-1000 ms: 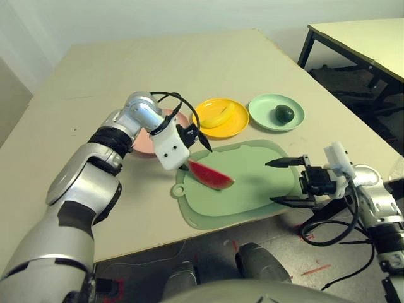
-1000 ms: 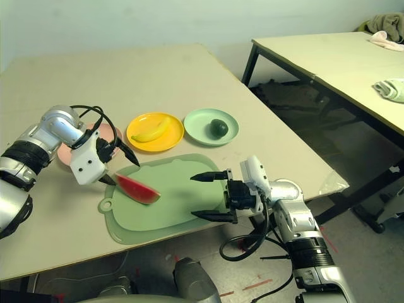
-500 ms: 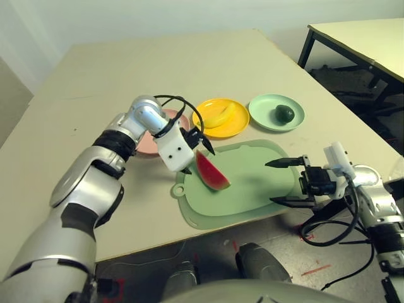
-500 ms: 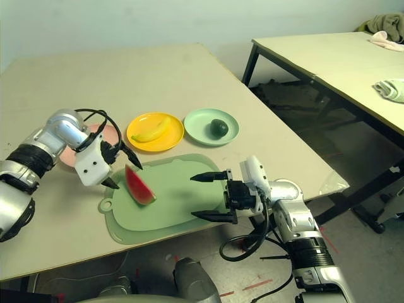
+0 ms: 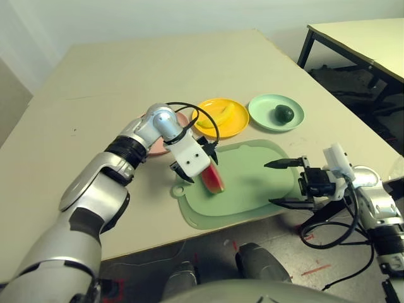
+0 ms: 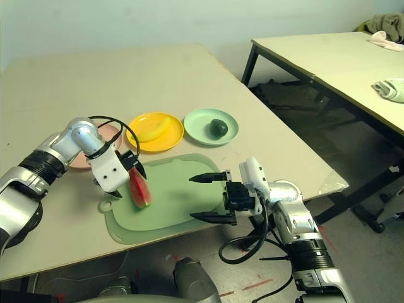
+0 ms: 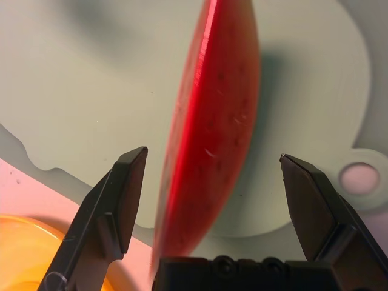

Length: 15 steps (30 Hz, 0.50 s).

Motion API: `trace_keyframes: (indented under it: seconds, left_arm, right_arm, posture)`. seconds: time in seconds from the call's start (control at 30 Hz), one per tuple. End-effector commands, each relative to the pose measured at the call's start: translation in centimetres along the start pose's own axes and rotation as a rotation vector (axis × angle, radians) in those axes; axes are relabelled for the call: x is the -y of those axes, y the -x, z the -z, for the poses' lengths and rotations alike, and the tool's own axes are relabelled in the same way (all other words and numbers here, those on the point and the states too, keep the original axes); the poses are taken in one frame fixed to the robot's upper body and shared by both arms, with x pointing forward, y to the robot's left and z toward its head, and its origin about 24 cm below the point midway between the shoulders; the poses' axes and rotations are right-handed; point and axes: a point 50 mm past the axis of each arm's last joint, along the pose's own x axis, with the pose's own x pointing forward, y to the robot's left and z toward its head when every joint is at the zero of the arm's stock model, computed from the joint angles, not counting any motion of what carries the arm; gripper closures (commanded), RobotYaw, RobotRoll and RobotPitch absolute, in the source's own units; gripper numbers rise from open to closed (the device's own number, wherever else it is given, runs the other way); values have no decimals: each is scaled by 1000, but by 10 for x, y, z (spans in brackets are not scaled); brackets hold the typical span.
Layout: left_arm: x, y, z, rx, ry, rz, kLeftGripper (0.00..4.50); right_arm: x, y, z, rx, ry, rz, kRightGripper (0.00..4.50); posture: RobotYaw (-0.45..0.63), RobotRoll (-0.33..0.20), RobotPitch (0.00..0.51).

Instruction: Place the fruits into color-matched plates.

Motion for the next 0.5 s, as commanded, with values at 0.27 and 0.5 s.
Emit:
trace_keyframes:
  seconds: [0.27,0.5]
  left_arm:
    - [3,-19,0,-6,18,21,41]
    - [2,-24,0,-8,25,24,41]
  right_arm:
    - [0,-3,0,-9,-4,-10,0]
    - [1,-4,0,-10,-2,-14,0]
  posture:
    - [-350,0,0]
    - [-347,0,0]
